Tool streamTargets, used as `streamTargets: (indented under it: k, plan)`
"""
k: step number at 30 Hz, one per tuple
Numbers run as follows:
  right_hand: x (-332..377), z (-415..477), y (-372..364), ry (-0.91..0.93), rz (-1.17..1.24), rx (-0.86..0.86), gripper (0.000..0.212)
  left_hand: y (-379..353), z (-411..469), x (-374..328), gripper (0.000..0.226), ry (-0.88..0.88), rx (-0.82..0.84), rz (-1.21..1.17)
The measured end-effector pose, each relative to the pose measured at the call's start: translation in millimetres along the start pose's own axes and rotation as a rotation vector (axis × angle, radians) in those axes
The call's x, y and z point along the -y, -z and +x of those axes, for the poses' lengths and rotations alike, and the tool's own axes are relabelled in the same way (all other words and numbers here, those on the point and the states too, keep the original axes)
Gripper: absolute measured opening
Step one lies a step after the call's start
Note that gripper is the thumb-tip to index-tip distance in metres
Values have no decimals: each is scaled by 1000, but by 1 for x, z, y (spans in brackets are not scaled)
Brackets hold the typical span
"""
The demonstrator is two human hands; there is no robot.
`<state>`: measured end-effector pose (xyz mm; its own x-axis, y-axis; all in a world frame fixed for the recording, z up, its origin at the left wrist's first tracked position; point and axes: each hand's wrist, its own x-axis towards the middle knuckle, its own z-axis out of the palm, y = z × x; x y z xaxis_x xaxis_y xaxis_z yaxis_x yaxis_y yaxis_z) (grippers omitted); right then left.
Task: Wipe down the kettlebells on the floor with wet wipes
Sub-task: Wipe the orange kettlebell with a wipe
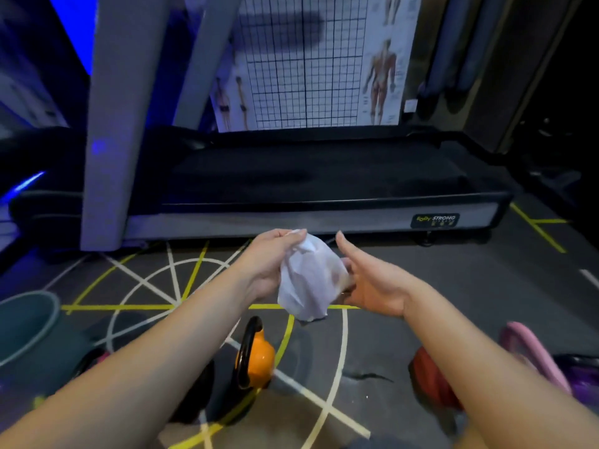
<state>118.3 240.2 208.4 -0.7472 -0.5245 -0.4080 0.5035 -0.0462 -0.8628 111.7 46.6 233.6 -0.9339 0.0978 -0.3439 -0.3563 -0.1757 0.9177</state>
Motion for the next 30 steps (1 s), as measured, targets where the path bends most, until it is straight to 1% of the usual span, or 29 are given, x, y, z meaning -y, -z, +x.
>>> streamTargets:
  k: [2,4,5,7,8,11,13,16,18,19,21,25,30]
  plan:
    - [-8,-5,-7,4,-9,21,42,7,-12,3,18,-21,-86,25]
    - [-13,-7,-15,5,-50,-1,25,11,-17,12,20,-26,-141,41]
    - [-15,-7,-19,5,-57,-20,22,11,-19,17,23,-23,-156,51]
    - [-22,-2,-22,10,-36,-116,32,6,-21,20,30,4,-160,87]
    - [-25,1,-22,33,-29,-182,34,5,-21,19,35,23,-154,92]
    - [-25,2,-13,128,-48,-299,30,7,-27,13,56,72,-112,-8]
    - [-24,2,-10,189,-61,-343,34,15,-31,12,61,91,-94,-45]
    - [-26,3,-13,281,-30,-434,50,26,-35,16,55,62,-107,-72]
    - [-27,0,-16,362,-9,-457,54,30,-36,16,52,29,-133,-126]
    - [-27,-1,-16,397,-12,-459,53,31,-35,15,51,15,-140,-154]
    - [-28,-3,-16,444,-48,-446,41,31,-32,13,44,-17,-150,-179]
    - [-27,1,-12,424,-164,-437,22,31,-26,15,30,-62,-253,-80]
    - [-28,10,-3,373,-293,-427,18,27,-12,21,26,-87,-351,13]
